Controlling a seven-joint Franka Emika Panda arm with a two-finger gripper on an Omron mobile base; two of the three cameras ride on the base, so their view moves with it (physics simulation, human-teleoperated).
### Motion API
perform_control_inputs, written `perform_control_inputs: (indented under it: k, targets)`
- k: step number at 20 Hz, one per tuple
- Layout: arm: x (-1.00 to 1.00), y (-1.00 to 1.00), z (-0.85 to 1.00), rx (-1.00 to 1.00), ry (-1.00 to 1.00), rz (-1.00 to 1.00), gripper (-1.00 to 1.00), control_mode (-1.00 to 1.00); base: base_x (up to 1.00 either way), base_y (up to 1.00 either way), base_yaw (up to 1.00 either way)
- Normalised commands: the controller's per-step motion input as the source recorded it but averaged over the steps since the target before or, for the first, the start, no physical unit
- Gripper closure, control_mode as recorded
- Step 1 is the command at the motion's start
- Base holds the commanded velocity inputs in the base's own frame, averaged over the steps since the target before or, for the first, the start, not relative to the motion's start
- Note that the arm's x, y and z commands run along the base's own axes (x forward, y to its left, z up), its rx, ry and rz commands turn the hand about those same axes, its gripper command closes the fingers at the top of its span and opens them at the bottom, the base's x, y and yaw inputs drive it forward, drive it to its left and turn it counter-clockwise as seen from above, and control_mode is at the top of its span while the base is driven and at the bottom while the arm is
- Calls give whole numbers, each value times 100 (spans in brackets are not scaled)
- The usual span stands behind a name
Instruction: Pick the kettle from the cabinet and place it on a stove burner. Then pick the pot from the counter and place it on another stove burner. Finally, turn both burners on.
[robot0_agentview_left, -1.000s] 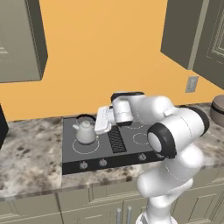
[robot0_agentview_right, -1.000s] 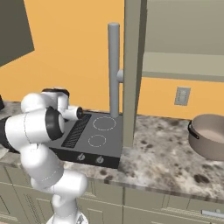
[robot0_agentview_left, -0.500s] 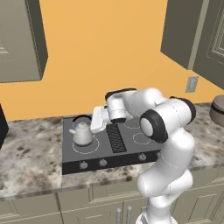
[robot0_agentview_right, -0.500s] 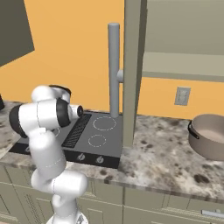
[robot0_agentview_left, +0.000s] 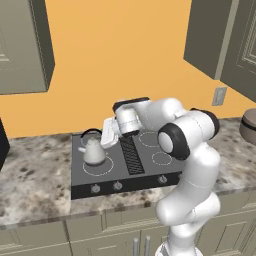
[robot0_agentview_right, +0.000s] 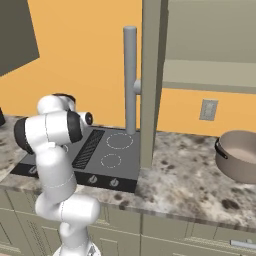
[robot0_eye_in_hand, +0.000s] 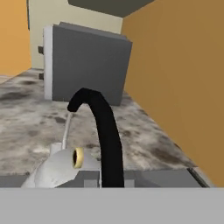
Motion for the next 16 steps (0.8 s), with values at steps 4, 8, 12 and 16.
perform_control_inputs:
  k: [4,8,12,16]
  targets:
    - [-36,0,-22,-14,0,0,-100,-100,0,0,0]
    - [-50,0,-11,-12,-1,0,-100,-100,0,0,0]
    - [-26,-2,0,-9,-3,0,-100,-100,0,0,0]
    - [0,-6,0,-7,-3,0,-100,-100,0,0,0]
